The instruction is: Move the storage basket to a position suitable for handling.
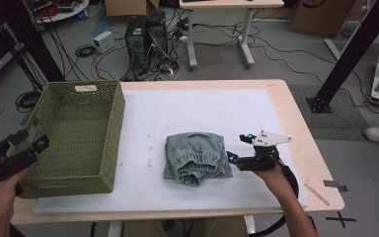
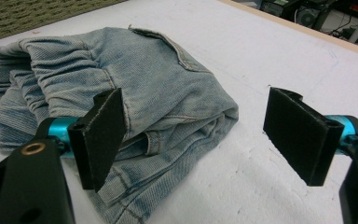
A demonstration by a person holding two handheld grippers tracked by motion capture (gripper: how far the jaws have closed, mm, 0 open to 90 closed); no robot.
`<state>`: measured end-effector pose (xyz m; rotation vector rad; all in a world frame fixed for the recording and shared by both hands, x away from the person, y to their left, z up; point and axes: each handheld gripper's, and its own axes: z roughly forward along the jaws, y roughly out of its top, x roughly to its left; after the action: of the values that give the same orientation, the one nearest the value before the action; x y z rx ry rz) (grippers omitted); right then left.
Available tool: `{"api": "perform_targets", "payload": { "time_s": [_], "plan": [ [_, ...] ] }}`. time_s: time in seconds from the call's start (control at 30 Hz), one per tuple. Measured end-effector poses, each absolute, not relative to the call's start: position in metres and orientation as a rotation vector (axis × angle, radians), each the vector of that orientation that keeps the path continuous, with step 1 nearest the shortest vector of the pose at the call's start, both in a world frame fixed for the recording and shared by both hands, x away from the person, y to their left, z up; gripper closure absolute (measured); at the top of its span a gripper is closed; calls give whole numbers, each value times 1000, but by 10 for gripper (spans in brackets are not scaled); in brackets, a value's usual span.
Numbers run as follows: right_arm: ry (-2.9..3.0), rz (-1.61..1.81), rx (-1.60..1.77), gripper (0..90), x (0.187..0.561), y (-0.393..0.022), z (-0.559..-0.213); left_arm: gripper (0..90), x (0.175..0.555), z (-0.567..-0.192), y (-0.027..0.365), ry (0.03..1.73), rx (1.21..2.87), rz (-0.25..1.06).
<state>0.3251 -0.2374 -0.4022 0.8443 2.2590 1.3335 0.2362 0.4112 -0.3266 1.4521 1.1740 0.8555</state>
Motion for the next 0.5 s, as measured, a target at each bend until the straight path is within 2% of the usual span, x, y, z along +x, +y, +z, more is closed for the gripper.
{"api": "perform_targets", "payload": {
  "time_s": [0.5],
  "plan": [
    [2269,1318,836,213,324,-225,-400,272,233,-335,459,1297,1487,897]
  ]
}}
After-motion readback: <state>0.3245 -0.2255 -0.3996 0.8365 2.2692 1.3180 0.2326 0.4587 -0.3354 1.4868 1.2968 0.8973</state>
